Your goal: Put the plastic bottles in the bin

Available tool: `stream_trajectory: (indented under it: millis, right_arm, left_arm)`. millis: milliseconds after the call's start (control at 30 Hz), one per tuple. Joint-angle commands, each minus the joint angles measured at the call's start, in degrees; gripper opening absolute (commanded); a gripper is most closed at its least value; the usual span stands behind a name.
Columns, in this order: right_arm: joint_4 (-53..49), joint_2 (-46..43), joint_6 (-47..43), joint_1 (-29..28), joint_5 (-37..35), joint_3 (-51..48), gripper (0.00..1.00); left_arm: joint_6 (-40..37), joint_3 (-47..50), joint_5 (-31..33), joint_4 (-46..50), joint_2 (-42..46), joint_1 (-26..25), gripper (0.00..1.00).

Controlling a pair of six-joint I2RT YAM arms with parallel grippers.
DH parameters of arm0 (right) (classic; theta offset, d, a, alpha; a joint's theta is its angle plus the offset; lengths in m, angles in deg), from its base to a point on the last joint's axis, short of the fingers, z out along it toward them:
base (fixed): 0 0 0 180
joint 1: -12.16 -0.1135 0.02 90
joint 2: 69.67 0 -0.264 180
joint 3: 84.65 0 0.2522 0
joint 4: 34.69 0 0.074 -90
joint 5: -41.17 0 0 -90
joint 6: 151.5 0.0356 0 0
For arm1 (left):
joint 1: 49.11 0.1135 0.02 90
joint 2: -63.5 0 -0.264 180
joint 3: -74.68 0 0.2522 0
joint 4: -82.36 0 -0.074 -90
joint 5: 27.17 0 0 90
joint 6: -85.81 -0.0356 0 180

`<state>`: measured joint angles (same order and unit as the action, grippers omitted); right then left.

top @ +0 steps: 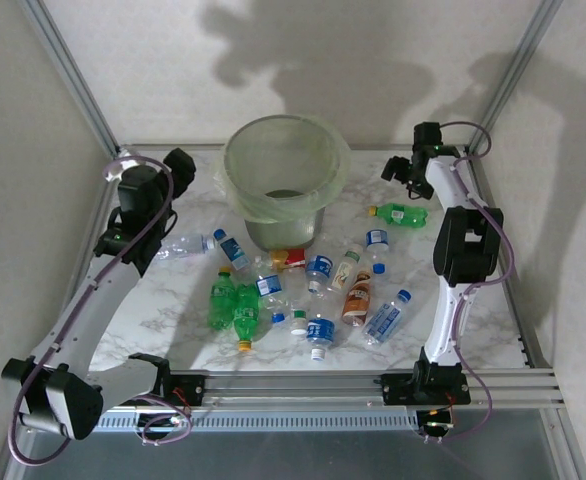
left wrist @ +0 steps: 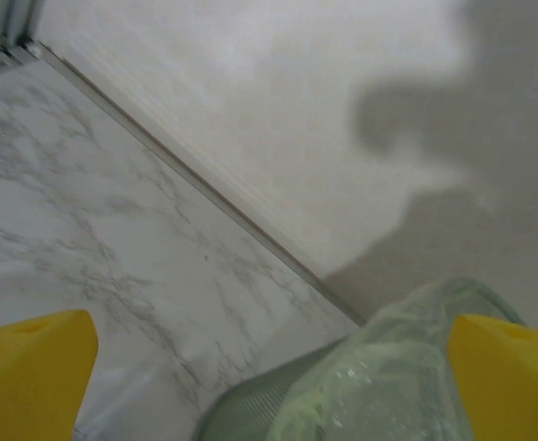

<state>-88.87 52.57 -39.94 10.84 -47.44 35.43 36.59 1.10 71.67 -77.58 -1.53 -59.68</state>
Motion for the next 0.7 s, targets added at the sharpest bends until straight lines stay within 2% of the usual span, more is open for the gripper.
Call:
stream_trajectory:
  millis: [0,333,667]
  right_arm:
    - [-1.9,1.4,-0.9,0.0,3.0,2.2,0.92]
    - [-0.8,3.3,-1.4,0.2,4.2,-1.6,0.93]
    - [0.8,-3.6,1.3,0.5,3.7,-13.4,0.93]
  left_arm:
    - [1.2,-2.0,-2.9,1.5,-0.4,-1.3,0.98]
    - [1.8,-3.3,-4.6,2.1,-1.5,-1.5,0.97]
    - [1.9,-3.2,-4.9,1.7,-1.8,-1.6,0.97]
